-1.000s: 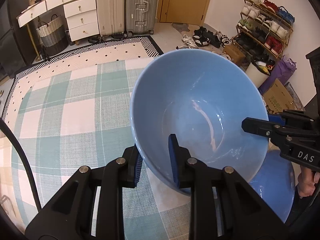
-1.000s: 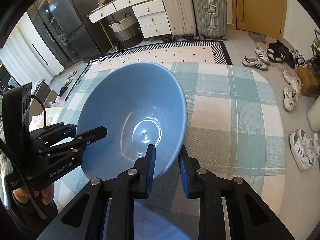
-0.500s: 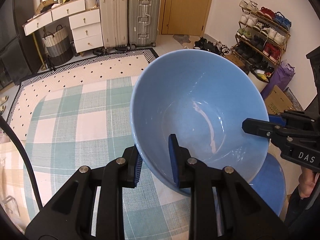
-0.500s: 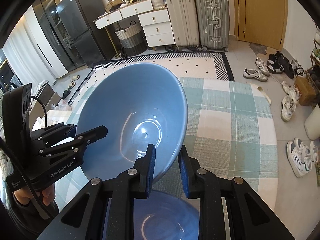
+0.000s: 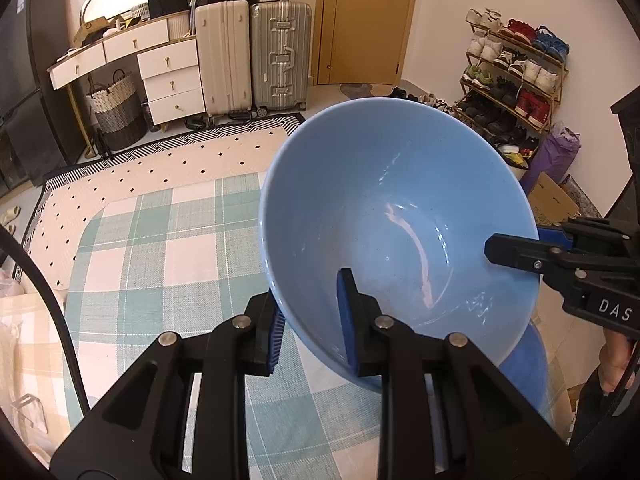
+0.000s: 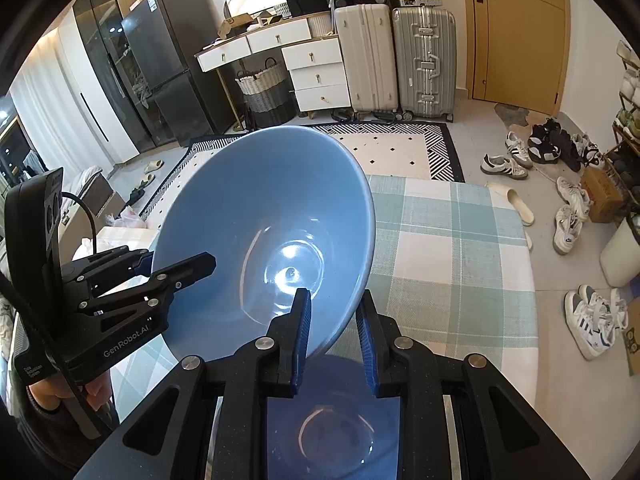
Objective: Organize plates and bowls
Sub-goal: 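Carry the nested bowls with both grippers and lower them into the third bowl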
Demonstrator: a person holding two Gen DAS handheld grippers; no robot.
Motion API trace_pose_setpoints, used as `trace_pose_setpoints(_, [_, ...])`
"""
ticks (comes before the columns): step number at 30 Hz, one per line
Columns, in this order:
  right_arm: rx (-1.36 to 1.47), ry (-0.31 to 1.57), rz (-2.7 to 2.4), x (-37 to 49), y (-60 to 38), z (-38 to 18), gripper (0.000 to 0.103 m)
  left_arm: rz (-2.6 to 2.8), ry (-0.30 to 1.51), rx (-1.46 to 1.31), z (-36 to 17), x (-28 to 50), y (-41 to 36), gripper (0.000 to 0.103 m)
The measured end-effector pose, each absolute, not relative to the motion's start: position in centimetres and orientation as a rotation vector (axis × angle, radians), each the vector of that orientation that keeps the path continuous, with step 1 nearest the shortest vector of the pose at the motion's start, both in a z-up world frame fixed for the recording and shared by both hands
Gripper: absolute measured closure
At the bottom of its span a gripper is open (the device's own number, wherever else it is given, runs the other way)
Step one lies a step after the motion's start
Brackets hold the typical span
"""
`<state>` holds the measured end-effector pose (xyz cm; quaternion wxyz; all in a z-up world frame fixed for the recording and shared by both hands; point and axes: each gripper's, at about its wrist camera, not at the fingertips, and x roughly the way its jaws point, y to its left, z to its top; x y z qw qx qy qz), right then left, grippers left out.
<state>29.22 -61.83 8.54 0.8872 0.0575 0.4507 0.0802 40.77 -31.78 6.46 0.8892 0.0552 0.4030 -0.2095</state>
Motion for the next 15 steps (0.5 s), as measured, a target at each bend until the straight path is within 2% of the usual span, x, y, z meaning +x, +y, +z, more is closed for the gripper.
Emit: trace_pose_setpoints(15, [0.114, 0.908, 0.135, 24.4, -62.2, 11.1, 0.08, -0.463, 0.815, 0.144, 9.6, 34.6, -34.1, 0.082])
